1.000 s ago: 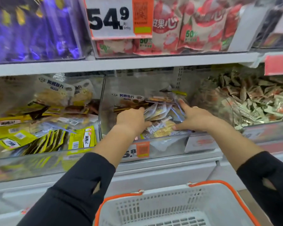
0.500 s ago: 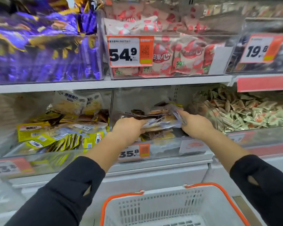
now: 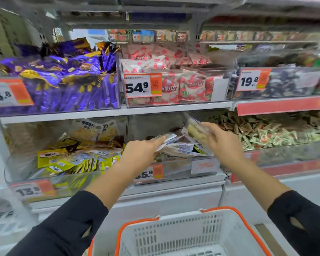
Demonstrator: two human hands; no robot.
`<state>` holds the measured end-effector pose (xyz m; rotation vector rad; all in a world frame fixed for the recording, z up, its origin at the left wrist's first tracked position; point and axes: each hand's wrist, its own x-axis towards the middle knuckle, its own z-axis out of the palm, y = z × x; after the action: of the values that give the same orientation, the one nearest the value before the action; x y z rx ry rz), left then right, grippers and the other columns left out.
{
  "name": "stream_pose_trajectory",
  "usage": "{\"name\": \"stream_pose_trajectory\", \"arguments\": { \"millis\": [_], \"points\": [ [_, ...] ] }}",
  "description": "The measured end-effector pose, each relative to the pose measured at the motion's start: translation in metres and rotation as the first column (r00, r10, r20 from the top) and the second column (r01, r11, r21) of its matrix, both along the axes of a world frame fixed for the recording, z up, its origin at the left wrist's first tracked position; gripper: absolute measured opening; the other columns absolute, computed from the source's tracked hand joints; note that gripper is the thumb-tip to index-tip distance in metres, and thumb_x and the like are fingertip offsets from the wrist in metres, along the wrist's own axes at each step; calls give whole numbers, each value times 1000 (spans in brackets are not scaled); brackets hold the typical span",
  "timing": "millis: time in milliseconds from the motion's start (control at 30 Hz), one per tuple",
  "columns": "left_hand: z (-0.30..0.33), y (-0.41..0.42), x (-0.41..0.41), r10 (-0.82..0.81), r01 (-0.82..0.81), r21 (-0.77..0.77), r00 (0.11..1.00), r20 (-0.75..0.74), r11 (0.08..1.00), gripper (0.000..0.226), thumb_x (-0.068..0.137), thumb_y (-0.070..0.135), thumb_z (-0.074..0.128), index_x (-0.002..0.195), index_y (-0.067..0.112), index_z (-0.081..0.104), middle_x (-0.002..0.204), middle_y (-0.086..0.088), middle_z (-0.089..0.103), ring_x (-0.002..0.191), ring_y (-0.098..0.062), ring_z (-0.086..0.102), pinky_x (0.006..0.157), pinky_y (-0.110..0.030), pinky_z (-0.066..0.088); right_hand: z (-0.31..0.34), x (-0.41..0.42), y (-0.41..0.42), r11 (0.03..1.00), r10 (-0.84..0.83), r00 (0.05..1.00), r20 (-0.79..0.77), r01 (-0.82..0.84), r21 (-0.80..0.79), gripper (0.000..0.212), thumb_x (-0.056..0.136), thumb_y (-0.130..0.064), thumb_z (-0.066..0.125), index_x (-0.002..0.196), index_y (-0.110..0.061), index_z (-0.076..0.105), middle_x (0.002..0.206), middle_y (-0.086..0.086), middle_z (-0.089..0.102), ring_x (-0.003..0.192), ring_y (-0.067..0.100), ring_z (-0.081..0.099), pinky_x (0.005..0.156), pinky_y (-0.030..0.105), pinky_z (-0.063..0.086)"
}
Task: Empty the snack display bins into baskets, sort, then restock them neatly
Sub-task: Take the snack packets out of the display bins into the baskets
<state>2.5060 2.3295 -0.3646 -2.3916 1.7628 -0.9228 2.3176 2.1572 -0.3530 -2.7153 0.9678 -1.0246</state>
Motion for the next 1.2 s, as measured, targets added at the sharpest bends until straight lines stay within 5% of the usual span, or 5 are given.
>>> {"name": "stream_pose_trajectory", "arguments": {
  "millis": [333, 500, 700, 900, 1200],
  "points": [
    [-2, 112, -9, -172, 158, -224, 984, -46, 962, 50, 81, 31, 59, 131, 41, 56, 59, -4, 67, 37, -26, 56, 32, -21, 28, 2, -10, 89, 934, 236, 961, 145, -265, 238, 30, 95, -29, 56, 124, -27, 62, 93, 7, 72, 90, 31, 64, 73, 38, 49],
    [-41, 218, 1, -71, 49, -221, 993, -94, 974, 42, 84, 37, 54, 125, 35, 62, 49, -6, 61, 32, -26, 52, 34, -16, 20, -30, 26, 158, 825, 407, 903, 139, -429, 369, 28, 91, -26, 63, 71, -37, 48, 63, -4, 54, 65, 18, 52, 60, 25, 37],
    [-110, 354, 30, 187, -201, -15, 932, -312, 979, 42, 86, 47, 43, 125, 37, 56, 56, -1, 66, 41, -23, 60, 32, -22, 32, -112, 112, 247, 645, 622, 783, 11, -520, 560, 16, 91, -33, 63, 96, -18, 64, 90, 8, 66, 86, 25, 60, 73, 39, 45],
    [-175, 416, 65, 687, -492, 480, 520, -507, 726, 39, 98, 43, 49, 132, 26, 55, 115, -12, 67, 107, -31, 62, 83, -36, 46, -197, 184, 312, 560, 709, 685, -166, -405, 723, 38, 96, -32, 57, 130, -16, 57, 116, 10, 65, 108, 25, 59, 69, 23, 32],
    [-241, 406, 81, 549, -579, 412, 75, -832, 703, 45, 97, 39, 53, 139, 23, 51, 129, -4, 62, 113, -21, 60, 93, -29, 43, -257, 185, 313, 623, 780, 334, -529, -491, 609, 46, 99, -40, 45, 141, -19, 45, 138, 8, 54, 126, 25, 50, 101, 35, 41]
  ]
}}
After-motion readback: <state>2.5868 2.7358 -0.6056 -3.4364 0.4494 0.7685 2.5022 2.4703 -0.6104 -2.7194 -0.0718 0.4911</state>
